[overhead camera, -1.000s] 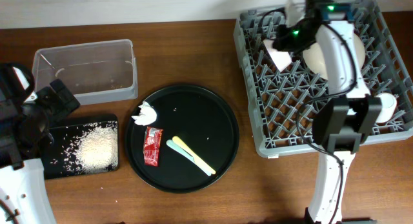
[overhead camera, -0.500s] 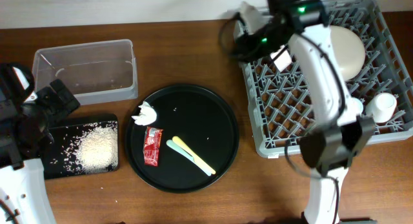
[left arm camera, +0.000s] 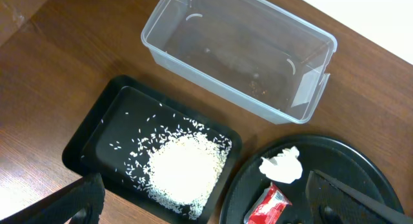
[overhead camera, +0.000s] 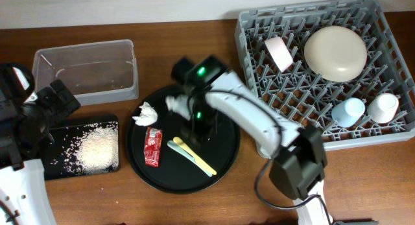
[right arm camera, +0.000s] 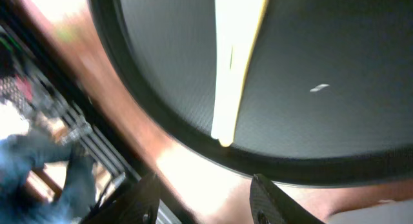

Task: Sort waste into correct bins and load items into the dishwasher rack
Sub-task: 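Move the right gripper back over the round black tray, then grasp the yellow spoon on the round tray with the right gripper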

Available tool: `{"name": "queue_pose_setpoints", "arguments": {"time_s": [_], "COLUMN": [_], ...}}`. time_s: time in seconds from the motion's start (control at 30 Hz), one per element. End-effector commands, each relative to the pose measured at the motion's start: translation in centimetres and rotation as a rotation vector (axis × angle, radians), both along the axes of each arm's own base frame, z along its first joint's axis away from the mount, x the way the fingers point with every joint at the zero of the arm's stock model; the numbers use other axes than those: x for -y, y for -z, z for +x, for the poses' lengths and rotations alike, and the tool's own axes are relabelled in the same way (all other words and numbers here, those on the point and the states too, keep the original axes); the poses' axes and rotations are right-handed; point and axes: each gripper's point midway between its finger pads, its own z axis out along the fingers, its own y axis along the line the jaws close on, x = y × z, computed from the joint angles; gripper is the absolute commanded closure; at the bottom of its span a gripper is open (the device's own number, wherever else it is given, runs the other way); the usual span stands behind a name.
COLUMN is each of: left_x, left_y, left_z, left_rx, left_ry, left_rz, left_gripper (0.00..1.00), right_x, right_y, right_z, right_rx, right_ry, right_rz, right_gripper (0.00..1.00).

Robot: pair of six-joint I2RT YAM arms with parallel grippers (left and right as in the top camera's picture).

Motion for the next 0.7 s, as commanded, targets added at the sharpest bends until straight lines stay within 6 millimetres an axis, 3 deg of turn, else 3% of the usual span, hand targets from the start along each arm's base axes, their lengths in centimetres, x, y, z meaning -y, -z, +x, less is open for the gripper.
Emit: {"name": "queue_pose_setpoints", "arguments": {"time_s": [0.0,0.1,0.2,0.4,0.53,0.67], "left_x": [-0.2,-0.2,-0.2,-0.2,-0.2,-0.2], "left_y": [-0.5,-0.5,-0.5,-0.5,-0.5,-0.5], "left_z": [-0.1,-0.1,-0.1,-0.1,-0.1,-0.1], "left_rx": [0.016,0.016,0.016,0.016,0.016,0.016], "left_ry": [-0.015,-0.015,-0.014,-0.014,-0.014,-0.014], "left_rz": [-0.001,-0.001,-0.001,-0.001,-0.001,-0.001], "left_gripper": [0.01,0.01,0.01,0.01,0.01,0.01], "right_x": [1.2,1.2,1.7,-2.0,-1.5,-1.5], "right_y": [4.0,6.1,8.0,9.0,10.0,10.1], "right_z": [-3.1,-3.7,-2.0,0.8,1.3,1.0], "right_rx": [-0.074,-0.049,0.104,0.256,0.251,0.222], "right_ry": [-0.059,-0.049,-0.025,-0.027,0.003,0.010], "right_rz": [-0.103,-0.148,-0.249,-0.136,-0.160,-0.155], "right_gripper": [0.50,0.49,0.50,0.53,0.66,0.67]}}
